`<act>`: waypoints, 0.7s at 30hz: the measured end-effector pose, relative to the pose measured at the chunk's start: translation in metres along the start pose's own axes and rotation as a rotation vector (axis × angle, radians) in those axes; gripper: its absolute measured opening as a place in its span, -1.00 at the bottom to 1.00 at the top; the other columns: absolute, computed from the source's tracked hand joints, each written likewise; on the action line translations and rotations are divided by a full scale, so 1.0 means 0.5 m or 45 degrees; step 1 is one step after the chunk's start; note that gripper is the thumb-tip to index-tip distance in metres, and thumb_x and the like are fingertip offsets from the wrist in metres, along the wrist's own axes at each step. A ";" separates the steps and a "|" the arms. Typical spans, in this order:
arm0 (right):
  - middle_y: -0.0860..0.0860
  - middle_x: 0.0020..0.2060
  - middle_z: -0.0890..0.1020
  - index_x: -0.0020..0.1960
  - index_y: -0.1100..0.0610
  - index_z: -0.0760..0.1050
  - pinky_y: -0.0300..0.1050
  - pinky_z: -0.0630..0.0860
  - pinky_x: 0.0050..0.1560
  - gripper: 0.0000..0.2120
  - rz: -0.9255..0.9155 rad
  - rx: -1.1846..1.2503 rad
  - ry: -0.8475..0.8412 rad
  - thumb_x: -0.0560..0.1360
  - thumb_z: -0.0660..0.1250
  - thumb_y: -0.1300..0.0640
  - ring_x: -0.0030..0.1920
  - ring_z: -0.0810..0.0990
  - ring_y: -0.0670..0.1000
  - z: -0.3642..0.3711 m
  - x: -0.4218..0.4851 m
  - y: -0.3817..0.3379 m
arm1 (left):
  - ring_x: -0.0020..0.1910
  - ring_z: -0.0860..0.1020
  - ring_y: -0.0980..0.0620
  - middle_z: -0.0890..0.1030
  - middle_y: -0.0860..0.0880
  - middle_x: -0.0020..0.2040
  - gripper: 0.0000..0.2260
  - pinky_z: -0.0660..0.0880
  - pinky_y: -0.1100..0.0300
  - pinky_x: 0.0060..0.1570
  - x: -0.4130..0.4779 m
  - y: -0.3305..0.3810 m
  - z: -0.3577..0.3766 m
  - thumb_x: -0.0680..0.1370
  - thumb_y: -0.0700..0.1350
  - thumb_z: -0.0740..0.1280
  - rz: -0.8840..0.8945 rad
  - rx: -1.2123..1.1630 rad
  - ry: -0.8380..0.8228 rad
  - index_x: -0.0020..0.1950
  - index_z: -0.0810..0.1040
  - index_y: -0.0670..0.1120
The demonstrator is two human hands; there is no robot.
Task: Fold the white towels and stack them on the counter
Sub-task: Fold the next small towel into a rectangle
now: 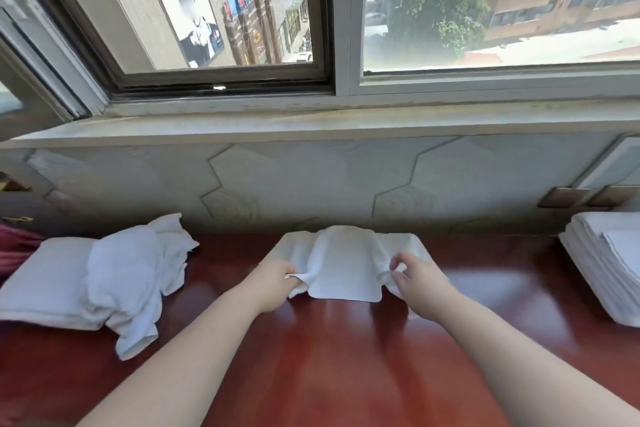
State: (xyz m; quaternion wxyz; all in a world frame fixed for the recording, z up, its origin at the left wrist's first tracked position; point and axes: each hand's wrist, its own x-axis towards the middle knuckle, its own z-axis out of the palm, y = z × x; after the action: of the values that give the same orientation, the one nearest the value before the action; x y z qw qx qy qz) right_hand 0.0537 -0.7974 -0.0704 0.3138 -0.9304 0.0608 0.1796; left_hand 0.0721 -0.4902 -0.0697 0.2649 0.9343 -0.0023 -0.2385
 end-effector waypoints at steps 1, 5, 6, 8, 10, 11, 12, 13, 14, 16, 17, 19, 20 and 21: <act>-0.05 -0.37 0.59 0.01 -0.09 0.43 -0.12 0.44 -0.46 -0.93 -0.019 -0.014 -0.055 0.61 0.23 0.07 -0.39 0.55 0.00 0.011 -0.011 -0.006 | -0.40 0.33 0.04 0.40 0.01 -0.39 -0.67 0.21 0.12 -0.39 -0.009 0.008 0.013 0.58 -0.04 0.32 -0.009 -0.010 -0.010 -0.37 0.42 -0.05; -0.12 -0.45 0.61 -0.11 -0.17 0.54 -0.27 0.42 -0.45 -0.81 -0.026 0.199 -0.191 0.61 0.21 0.01 -0.50 0.53 -0.16 0.016 -0.051 -0.030 | -0.43 0.26 0.07 0.35 0.08 -0.46 -0.65 0.18 0.11 -0.35 -0.050 0.037 0.048 0.58 -0.08 0.22 -0.044 -0.288 0.158 -0.42 0.29 -0.01; -0.14 -0.43 0.63 -0.14 -0.18 0.56 -0.30 0.39 -0.44 -0.79 -0.033 0.245 -0.193 0.61 0.21 -0.01 -0.49 0.53 -0.18 0.013 -0.058 -0.038 | -0.45 0.24 0.09 0.33 0.07 -0.48 -0.64 0.18 0.10 -0.35 -0.061 0.044 0.053 0.56 -0.06 0.22 -0.001 -0.319 0.230 -0.43 0.27 -0.03; -0.14 -0.41 0.63 -0.16 -0.15 0.60 -0.27 0.36 -0.38 -0.80 -0.042 0.362 -0.147 0.59 0.25 -0.03 -0.45 0.50 -0.19 0.009 -0.068 -0.051 | -0.47 0.29 0.12 0.38 0.06 -0.48 -0.63 0.24 0.12 -0.36 -0.079 0.059 0.058 0.55 0.04 0.24 0.105 -0.367 0.286 -0.43 0.36 -0.04; -0.11 -0.40 0.59 -0.11 0.00 0.64 -0.25 0.41 -0.33 -0.81 -0.008 0.620 -0.157 0.60 0.31 0.00 -0.44 0.47 -0.18 0.014 -0.077 -0.063 | -0.47 0.35 0.17 0.47 0.09 -0.48 -0.65 0.27 0.30 -0.40 -0.090 0.075 0.062 0.56 0.09 0.30 0.180 -0.446 0.293 -0.39 0.47 -0.01; -0.03 -0.36 0.59 -0.05 0.11 0.65 -0.22 0.48 -0.33 -0.81 0.022 0.824 -0.212 0.62 0.33 0.05 -0.41 0.52 -0.14 0.018 -0.082 -0.071 | -0.47 0.39 0.18 0.51 0.10 -0.47 -0.68 0.30 0.33 -0.41 -0.094 0.083 0.064 0.56 0.09 0.33 0.192 -0.498 0.306 -0.35 0.51 -0.02; 0.05 -0.30 0.60 0.01 0.20 0.64 -0.19 0.55 -0.30 -0.82 0.051 1.036 -0.279 0.63 0.32 0.12 -0.35 0.60 -0.08 0.021 -0.086 -0.078 | -0.47 0.42 0.19 0.55 0.09 -0.45 -0.71 0.33 0.35 -0.41 -0.096 0.092 0.066 0.56 0.07 0.36 0.196 -0.533 0.326 -0.31 0.55 -0.03; 0.10 -0.25 0.63 0.07 0.25 0.61 -0.16 0.60 -0.23 -0.84 0.075 1.209 -0.338 0.63 0.29 0.20 -0.26 0.68 0.00 0.020 -0.090 -0.085 | -0.46 0.44 0.19 0.57 0.08 -0.43 -0.73 0.35 0.34 -0.41 -0.099 0.101 0.066 0.57 0.05 0.37 0.202 -0.548 0.348 -0.28 0.57 -0.04; 0.15 -0.19 0.67 0.12 0.26 0.59 -0.13 0.64 -0.16 -0.82 0.077 1.312 -0.379 0.62 0.24 0.30 -0.15 0.73 0.07 0.018 -0.096 -0.089 | -0.45 0.46 0.18 0.58 0.08 -0.41 -0.75 0.38 0.32 -0.40 -0.101 0.109 0.065 0.59 0.03 0.36 0.214 -0.537 0.366 -0.26 0.58 -0.04; 0.18 -0.10 0.73 0.17 0.23 0.57 -0.10 0.66 -0.03 -0.72 -0.007 1.272 -0.405 0.55 0.20 0.40 0.04 0.74 0.12 0.007 -0.103 -0.096 | -0.43 0.46 0.20 0.59 0.10 -0.39 -0.76 0.36 0.35 -0.39 -0.107 0.121 0.057 0.63 -0.02 0.32 0.246 -0.473 0.394 -0.22 0.59 -0.03; 0.13 -0.10 0.75 0.17 0.19 0.57 -0.07 0.66 0.02 -0.72 -0.074 1.145 -0.371 0.53 0.24 0.38 0.07 0.74 0.10 0.001 -0.108 -0.101 | -0.41 0.45 0.20 0.57 0.12 -0.39 -0.76 0.35 0.36 -0.39 -0.110 0.125 0.051 0.64 -0.04 0.31 0.258 -0.442 0.400 -0.21 0.59 -0.04; 0.03 -0.16 0.76 0.10 0.07 0.58 0.04 0.66 0.06 -0.78 -0.171 0.818 -0.226 0.48 0.35 0.26 -0.02 0.74 0.02 -0.006 -0.116 -0.110 | -0.39 0.41 0.19 0.54 0.12 -0.37 -0.78 0.32 0.34 -0.38 -0.116 0.130 0.038 0.63 -0.05 0.33 0.276 -0.420 0.398 -0.19 0.60 -0.05; -0.02 -0.21 0.75 0.04 0.01 0.58 0.07 0.64 0.03 -0.82 -0.198 0.681 -0.135 0.45 0.38 0.18 -0.11 0.72 -0.03 -0.007 -0.120 -0.115 | -0.39 0.40 0.19 0.55 0.10 -0.36 -0.79 0.33 0.33 -0.36 -0.120 0.131 0.034 0.61 -0.03 0.36 0.281 -0.443 0.397 -0.20 0.61 -0.04; -0.06 -0.26 0.73 -0.03 -0.04 0.57 0.06 0.62 -0.04 -0.86 -0.226 0.581 -0.042 0.43 0.41 0.12 -0.21 0.68 -0.08 -0.008 -0.124 -0.121 | -0.40 0.41 0.21 0.59 0.06 -0.35 -0.80 0.34 0.33 -0.36 -0.125 0.134 0.031 0.60 -0.02 0.40 0.285 -0.488 0.394 -0.21 0.63 -0.03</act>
State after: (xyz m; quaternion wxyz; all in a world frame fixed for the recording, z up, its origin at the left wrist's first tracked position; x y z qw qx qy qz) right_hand 0.0108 -0.7516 -0.0105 0.5312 -0.8341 0.0128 0.1481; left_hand 0.0183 -0.5470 -0.0203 0.4589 0.8864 -0.0198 -0.0583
